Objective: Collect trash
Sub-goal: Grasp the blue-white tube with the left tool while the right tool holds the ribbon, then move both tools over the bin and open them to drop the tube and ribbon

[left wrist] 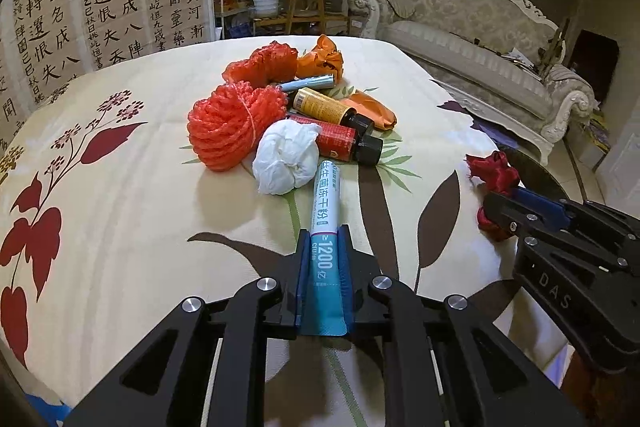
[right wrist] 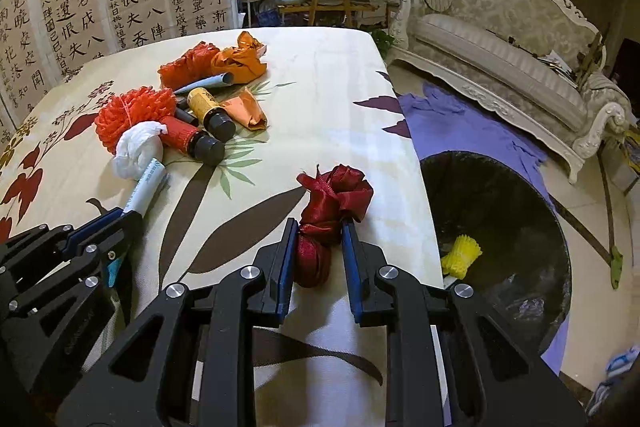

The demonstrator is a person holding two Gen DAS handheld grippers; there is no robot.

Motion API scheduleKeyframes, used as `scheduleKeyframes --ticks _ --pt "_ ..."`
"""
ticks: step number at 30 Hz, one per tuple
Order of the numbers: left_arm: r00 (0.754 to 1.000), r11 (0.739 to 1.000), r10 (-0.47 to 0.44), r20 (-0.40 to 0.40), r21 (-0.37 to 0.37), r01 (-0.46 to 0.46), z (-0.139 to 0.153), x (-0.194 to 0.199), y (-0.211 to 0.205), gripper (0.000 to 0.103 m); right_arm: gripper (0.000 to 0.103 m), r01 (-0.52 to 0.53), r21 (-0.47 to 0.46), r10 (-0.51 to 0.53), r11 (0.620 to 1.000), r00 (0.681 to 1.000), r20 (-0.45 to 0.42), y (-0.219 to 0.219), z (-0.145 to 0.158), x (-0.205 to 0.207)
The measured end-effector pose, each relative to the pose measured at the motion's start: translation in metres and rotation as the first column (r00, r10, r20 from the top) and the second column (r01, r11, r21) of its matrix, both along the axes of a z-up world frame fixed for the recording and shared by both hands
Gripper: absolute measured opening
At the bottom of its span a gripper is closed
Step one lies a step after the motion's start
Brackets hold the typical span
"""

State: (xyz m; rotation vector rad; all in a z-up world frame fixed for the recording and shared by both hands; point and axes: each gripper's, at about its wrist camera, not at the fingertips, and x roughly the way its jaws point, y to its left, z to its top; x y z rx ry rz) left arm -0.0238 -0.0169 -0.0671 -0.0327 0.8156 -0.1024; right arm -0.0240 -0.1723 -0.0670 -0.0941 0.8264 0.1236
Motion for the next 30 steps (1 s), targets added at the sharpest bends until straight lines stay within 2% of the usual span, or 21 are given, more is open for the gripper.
scheduleKeyframes --ticks 10,17,30 --pt "0.998 0.998 -0.058 0.030 0.020 0.057 0.008 -0.005 -0.005 0.015 0.022 0.026 -0.027 -0.026 0.999 1.000 0.002 0.001 0.003 -0.003" --pt "0.994 0.996 -0.095 0.052 0.007 0.094 0.017 -0.008 -0.010 0.015 0.022 0.047 -0.033 -0.046 0.998 0.999 0.012 -0.003 0.008 -0.004" --pt "0.983 0.988 -0.154 0.095 -0.006 0.156 0.035 -0.004 -0.032 0.015 0.022 0.112 -0.021 -0.111 0.993 0.993 0.050 -0.033 0.020 -0.007"
